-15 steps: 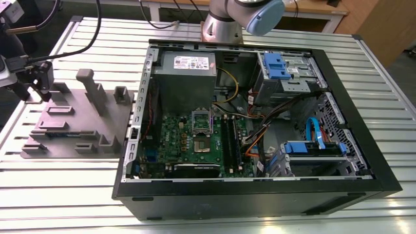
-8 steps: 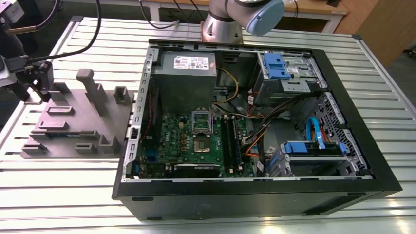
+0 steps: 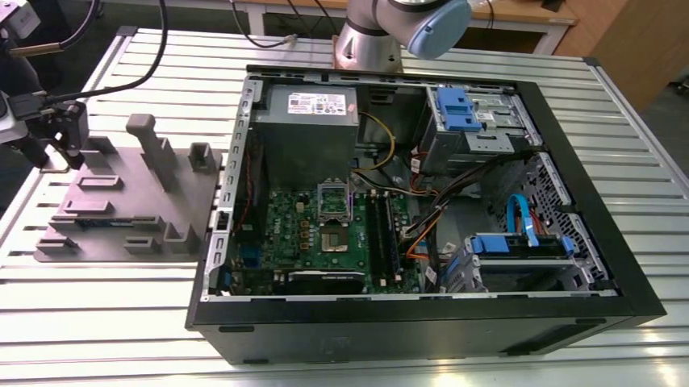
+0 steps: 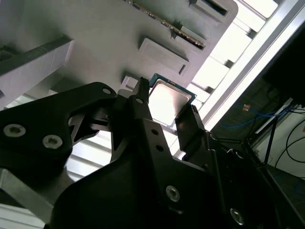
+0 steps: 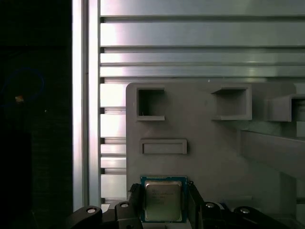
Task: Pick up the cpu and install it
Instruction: 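Pick up the cpu and move it towards the insertion slot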
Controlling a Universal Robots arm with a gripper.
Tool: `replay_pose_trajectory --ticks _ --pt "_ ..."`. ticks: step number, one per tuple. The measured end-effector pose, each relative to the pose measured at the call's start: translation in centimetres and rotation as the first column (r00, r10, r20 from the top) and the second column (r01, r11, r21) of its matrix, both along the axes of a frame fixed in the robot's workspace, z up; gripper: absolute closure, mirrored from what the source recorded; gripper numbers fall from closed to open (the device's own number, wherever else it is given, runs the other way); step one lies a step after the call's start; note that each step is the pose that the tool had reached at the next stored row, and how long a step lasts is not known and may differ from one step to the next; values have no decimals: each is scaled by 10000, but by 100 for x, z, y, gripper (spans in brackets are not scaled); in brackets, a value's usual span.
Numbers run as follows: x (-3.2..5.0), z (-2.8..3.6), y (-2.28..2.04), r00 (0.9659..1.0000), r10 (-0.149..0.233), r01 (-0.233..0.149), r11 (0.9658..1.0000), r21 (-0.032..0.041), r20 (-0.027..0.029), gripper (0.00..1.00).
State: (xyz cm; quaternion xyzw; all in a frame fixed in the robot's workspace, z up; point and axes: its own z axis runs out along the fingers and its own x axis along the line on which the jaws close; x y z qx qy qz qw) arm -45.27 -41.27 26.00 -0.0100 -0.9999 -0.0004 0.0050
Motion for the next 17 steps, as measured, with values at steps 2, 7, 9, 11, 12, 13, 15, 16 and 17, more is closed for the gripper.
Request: replay_pose_trajectory --ticks 2,7,9,11,12,13,15,16,17 --pt "0 0 0 10000 0 0 10000 -15 0 53" --pt "0 6 0 10000 0 0 10000 -44 -1 53" --pt "0 9 0 10000 0 0 10000 -58 0 53" --pt "0 13 0 10000 0 0 10000 -71 1 53" --pt "0 14 0 10000 0 0 10000 -76 1 53" --pt "0 16 0 10000 0 0 10000 -82 0 53" --pt "0 18 0 10000 0 0 10000 -94 0 53" --pt "0 19 0 10000 0 0 9999 -101 0 53" --pt "0 19 0 10000 0 0 9999 -104 -1 53"
